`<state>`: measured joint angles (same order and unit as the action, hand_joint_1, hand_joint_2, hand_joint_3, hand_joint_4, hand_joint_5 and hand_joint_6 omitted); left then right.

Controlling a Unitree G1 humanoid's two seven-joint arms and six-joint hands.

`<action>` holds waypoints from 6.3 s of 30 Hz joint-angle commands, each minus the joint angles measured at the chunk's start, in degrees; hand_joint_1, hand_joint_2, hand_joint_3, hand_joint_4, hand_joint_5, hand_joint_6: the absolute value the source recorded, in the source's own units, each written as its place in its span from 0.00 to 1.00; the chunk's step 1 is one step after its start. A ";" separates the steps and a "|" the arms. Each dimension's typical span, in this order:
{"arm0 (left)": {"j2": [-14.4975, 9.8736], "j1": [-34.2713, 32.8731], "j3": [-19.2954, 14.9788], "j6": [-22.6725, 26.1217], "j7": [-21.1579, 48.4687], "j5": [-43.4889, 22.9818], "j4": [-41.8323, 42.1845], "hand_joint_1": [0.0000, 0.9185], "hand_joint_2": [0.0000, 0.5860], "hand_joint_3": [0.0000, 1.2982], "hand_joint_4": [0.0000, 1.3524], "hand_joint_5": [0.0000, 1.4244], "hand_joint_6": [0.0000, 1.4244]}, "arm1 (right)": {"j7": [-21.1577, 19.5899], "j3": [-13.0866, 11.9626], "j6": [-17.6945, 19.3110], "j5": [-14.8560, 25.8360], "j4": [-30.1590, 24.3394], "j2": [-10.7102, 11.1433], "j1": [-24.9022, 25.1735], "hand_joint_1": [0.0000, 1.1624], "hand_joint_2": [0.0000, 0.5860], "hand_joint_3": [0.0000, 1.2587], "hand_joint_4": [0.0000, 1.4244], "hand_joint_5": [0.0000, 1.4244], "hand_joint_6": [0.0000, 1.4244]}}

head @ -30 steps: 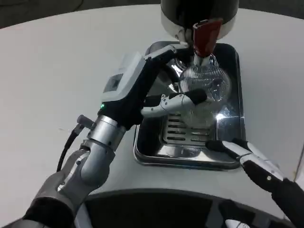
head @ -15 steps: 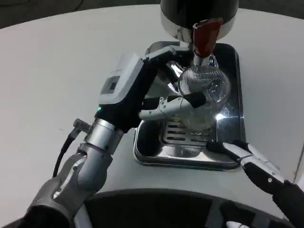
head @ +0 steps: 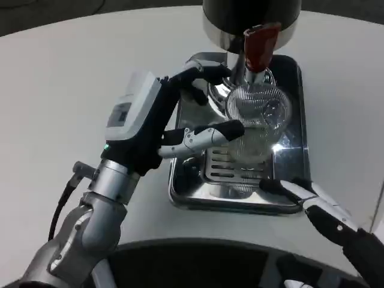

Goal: Grasp the cup under the faucet to collect the drink, then remove the cup.

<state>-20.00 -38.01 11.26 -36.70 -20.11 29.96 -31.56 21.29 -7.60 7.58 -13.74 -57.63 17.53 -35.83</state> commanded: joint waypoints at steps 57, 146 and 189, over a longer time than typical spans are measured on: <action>9.55 0.63 -7.16 15.99 31.13 -28.87 28.25 0.17 0.15 0.31 0.23 0.25 0.22 | -1.43 0.55 1.55 -0.12 0.75 -0.62 -1.91 0.56 0.92 0.11 0.07 0.01 0.00; 1.11 -4.94 -1.98 1.72 40.01 -18.60 17.68 0.04 0.15 0.38 0.21 0.21 0.12 | -1.41 3.66 -2.68 -2.31 1.63 -1.07 2.51 0.56 0.91 0.12 0.08 0.02 0.01; -1.73 -4.79 -0.41 -3.41 35.26 -12.02 14.85 0.04 0.15 0.44 0.24 0.22 0.11 | -1.70 4.17 -2.67 -2.37 2.47 -1.22 3.22 0.56 0.91 0.13 0.08 0.03 0.03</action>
<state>-21.08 -43.63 9.13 -39.05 13.90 16.00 -15.89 20.12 -3.55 4.81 -16.22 -55.46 16.40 -32.17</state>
